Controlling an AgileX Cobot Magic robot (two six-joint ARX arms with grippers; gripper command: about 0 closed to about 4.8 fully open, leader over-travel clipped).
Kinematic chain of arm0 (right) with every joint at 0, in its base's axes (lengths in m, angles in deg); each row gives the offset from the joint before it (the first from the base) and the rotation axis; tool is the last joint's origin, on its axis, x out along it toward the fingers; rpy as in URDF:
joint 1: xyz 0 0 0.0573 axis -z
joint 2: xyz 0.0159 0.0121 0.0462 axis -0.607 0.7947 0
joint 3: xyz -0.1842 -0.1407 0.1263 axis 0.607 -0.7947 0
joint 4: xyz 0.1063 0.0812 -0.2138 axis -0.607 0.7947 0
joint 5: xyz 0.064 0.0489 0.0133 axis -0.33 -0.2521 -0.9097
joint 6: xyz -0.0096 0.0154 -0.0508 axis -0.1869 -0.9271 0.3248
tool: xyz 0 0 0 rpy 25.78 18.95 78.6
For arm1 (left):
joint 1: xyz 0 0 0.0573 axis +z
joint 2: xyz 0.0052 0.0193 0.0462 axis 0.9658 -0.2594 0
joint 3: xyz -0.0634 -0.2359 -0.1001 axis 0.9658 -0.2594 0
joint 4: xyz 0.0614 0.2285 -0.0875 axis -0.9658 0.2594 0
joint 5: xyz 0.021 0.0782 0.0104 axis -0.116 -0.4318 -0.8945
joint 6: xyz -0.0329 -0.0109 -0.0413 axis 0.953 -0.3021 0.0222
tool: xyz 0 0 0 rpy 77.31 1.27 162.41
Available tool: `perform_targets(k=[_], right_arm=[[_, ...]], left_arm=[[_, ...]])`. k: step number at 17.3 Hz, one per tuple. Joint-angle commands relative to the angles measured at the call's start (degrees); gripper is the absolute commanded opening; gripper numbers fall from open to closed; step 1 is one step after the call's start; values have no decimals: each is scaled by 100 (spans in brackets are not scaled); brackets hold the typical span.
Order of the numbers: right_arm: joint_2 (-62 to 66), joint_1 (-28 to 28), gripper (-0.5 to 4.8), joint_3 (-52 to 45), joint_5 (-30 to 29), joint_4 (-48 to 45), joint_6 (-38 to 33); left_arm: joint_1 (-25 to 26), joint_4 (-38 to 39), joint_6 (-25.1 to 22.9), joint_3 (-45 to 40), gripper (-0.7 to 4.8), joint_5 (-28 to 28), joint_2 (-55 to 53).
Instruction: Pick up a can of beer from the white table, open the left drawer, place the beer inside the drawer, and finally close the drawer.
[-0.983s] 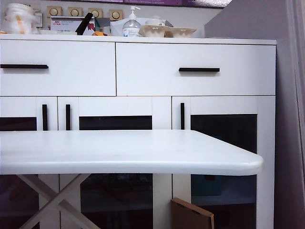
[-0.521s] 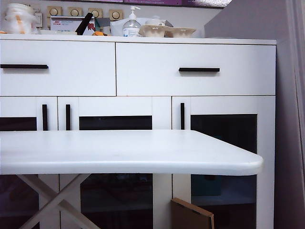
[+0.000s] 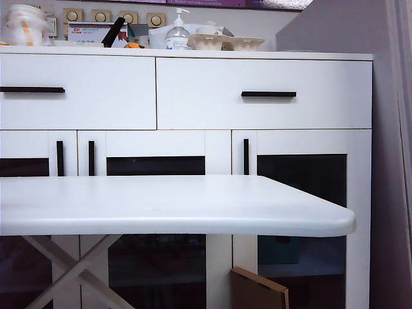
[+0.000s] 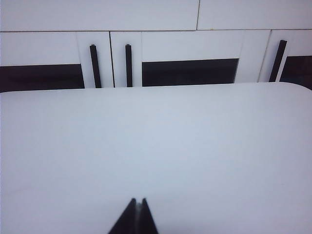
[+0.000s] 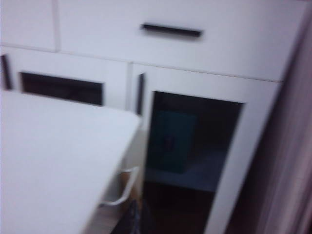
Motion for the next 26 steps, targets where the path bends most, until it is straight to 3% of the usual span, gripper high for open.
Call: perform_targets(k=[1, 4, 8, 10, 16, 20, 23, 26], right_arm=[[-796, 433, -5, -260, -11, 33, -7], [-778, 833, -5, -442, 4, -142, -7], [-780, 879, -5, -1110, 4, -564, -9], [-780, 870, -5, -1108, 0, -11, -15], [-780, 815, -5, -1108, 802, -304, -669], [-780, 815, -5, -1108, 704, -870, -669], [-780, 815, -5, -1108, -57, -835, -669], [-780, 852, -5, -1108, 142, -691, -647]], left_arm=[[11, -35, -4, 4, -5, 20, -2], [11, -39, -4, 7, -5, 22, -7], [13, -9, -4, 4, -5, 20, -15], [13, 4, -4, 4, -5, 22, -2], [13, 7, -4, 4, -5, 20, -2], [13, 7, -4, 4, -5, 20, -2], [13, 7, -4, 4, -5, 20, -2], [13, 7, -4, 4, -5, 20, -2]])
